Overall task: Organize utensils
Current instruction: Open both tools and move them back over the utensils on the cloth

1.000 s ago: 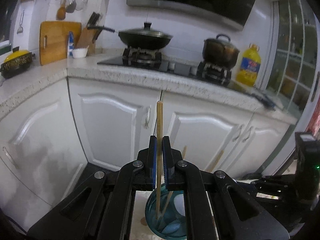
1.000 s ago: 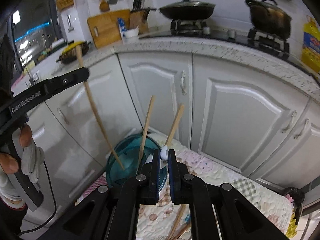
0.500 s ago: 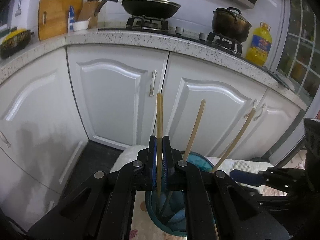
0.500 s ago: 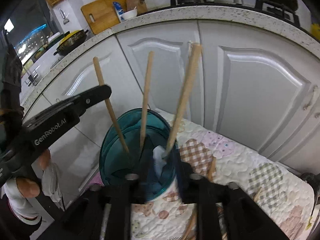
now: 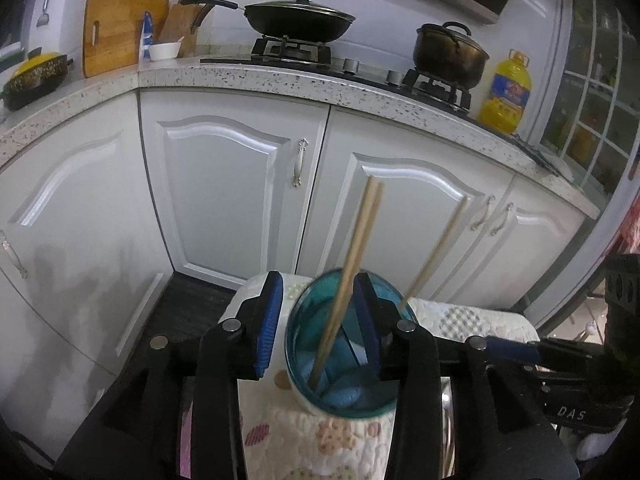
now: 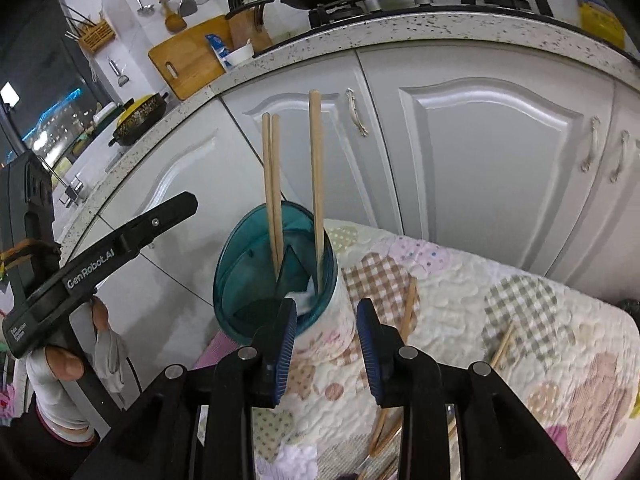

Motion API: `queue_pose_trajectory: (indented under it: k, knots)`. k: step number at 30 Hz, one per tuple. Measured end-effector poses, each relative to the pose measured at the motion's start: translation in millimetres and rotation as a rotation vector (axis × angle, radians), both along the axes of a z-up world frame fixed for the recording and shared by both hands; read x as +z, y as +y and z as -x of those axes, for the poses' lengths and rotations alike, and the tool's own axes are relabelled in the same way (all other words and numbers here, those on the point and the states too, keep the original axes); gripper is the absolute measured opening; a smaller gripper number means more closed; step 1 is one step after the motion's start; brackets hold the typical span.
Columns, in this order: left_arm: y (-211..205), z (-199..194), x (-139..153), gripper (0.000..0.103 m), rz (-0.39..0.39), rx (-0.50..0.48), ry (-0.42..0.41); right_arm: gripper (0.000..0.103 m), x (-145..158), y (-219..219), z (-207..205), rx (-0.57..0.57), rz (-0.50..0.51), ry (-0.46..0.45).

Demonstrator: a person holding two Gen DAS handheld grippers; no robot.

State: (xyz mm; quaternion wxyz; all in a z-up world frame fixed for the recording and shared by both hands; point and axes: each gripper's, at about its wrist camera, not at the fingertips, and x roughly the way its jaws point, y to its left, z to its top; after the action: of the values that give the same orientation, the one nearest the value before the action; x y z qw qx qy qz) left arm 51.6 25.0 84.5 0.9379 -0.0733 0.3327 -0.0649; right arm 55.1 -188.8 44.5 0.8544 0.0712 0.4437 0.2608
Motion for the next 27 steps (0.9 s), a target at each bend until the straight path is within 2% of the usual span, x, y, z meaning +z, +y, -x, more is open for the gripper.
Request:
queue_pose_trajectory:
  k: [10, 16, 27]
  knots:
    - [-30.4, 43.6, -4.0, 0.040, -0.047, -0.038, -0.017, 0.033, 9.0, -18.0, 37.4, -0.058, 0.012, -0.041]
    - [-49.4, 61.1, -9.5, 0.040, -0.040, -0.080, -0.007, 0.034, 8.2, -35.5, 59.4, -0.098, 0.027, -0.050]
    - [-74.7, 72.5, -33.2, 0.041, -0.039, -0.137, 0.062, 0.037, -30.4, -75.2, 79.3, -0.175, 0.066, 0.031]
